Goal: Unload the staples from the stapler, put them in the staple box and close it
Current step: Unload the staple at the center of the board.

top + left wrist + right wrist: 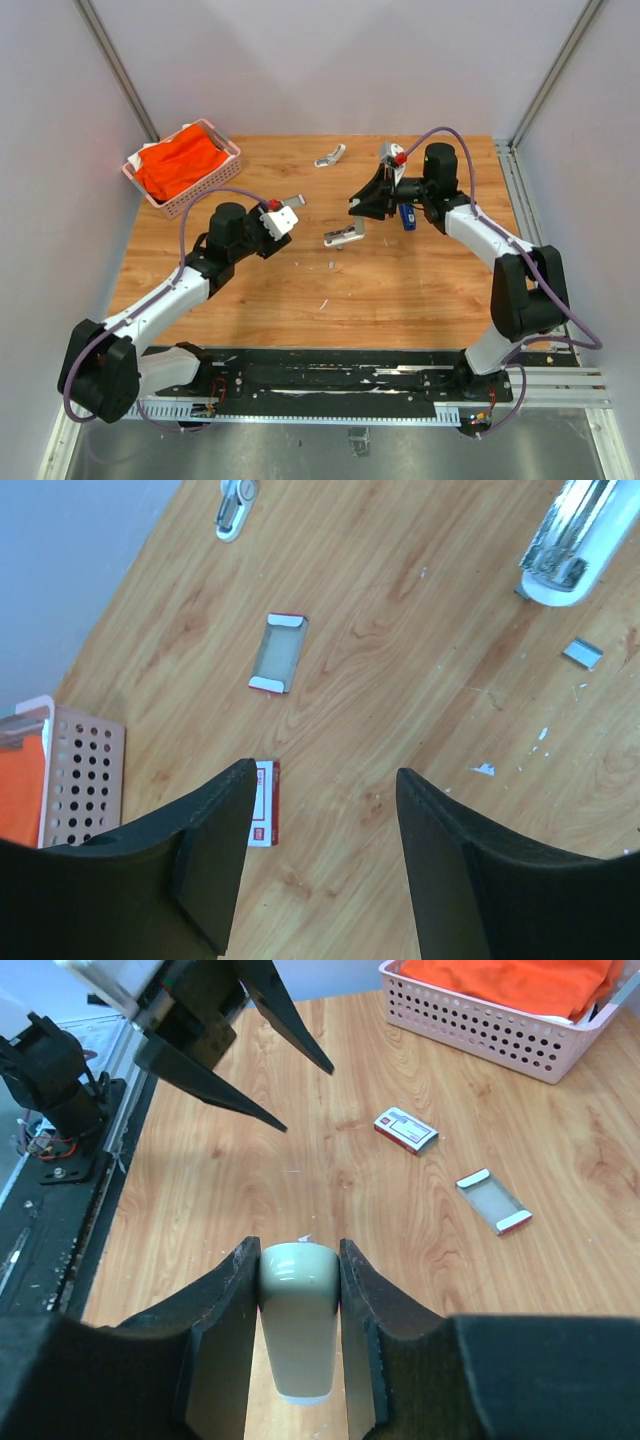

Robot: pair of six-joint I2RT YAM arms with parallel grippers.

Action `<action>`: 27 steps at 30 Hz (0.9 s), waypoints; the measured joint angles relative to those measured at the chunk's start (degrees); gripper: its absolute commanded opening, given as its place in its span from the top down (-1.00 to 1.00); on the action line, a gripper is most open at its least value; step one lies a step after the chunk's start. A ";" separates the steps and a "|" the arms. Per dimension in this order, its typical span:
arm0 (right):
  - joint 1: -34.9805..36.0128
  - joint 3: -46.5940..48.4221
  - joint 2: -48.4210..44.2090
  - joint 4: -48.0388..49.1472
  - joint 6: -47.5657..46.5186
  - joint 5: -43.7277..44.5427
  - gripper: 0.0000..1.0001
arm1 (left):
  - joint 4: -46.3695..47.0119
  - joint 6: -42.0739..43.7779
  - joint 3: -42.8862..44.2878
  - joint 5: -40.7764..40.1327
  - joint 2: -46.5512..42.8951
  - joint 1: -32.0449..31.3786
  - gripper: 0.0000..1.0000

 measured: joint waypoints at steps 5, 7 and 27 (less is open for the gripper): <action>-0.81 1.31 5.75 9.75 2.40 -3.58 0.99 | -2.29 0.76 1.16 6.99 -1.60 2.56 -0.54; -0.81 0.98 7.61 18.93 8.00 -5.16 0.99 | -4.76 1.33 3.76 10.93 -0.42 2.56 -0.69; -0.35 -4.79 10.78 61.96 35.43 -10.23 0.99 | -14.56 4.33 16.44 28.00 13.44 -0.96 -0.73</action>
